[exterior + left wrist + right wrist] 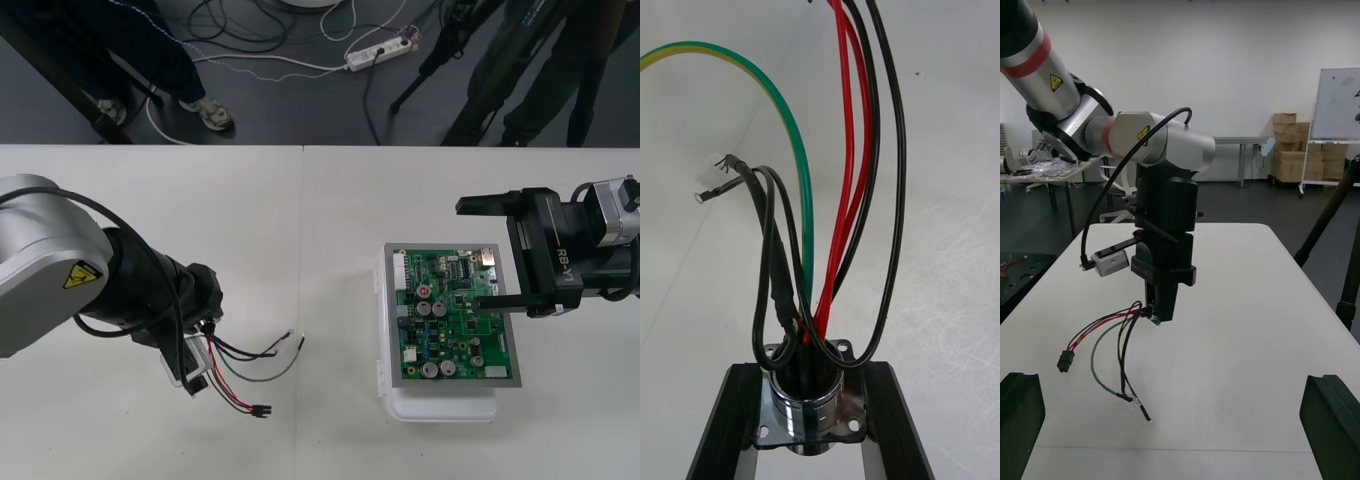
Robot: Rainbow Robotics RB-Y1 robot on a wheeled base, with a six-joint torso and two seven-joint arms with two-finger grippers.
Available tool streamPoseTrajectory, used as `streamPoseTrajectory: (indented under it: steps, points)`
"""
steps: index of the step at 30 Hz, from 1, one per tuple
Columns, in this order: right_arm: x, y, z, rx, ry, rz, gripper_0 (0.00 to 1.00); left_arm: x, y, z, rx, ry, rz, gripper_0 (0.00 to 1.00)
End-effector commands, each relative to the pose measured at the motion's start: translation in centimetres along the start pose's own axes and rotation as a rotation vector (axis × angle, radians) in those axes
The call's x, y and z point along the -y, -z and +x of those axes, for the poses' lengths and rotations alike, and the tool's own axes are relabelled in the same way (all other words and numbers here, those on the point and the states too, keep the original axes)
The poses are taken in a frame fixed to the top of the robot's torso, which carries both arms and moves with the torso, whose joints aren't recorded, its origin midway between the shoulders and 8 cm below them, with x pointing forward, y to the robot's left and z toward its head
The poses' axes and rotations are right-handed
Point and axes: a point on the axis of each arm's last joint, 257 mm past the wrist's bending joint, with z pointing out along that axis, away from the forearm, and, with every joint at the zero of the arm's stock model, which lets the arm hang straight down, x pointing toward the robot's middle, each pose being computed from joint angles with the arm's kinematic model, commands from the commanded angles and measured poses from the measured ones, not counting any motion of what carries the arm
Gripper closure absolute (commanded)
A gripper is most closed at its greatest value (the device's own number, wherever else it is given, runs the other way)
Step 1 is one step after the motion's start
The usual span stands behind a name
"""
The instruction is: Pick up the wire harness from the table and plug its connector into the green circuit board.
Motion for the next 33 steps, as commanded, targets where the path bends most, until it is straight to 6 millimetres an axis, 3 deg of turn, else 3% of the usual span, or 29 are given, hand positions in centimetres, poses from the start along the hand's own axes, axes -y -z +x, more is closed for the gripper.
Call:
streamPoseTrajectory:
  steps: [1, 9, 33]
  points:
    - [1.0, 0.3, -1.6, 0.026, 0.018, 0.013, 0.0, -0.3, 1.5, -1.4, 0.061, 0.051, -0.008, 1.0]
    - [1.0, 0.3, -1.3, 0.015, 0.018, 0.014, 0.0, -4.1, 4.3, -1.2, 0.127, 0.18, -0.192, 1.0]
    - [1.1, 0.3, -1.0, 0.003, 0.021, 0.014, 0.0, -5.5, 8.2, -1.4, 0.275, 0.47, -0.428, 1.0]
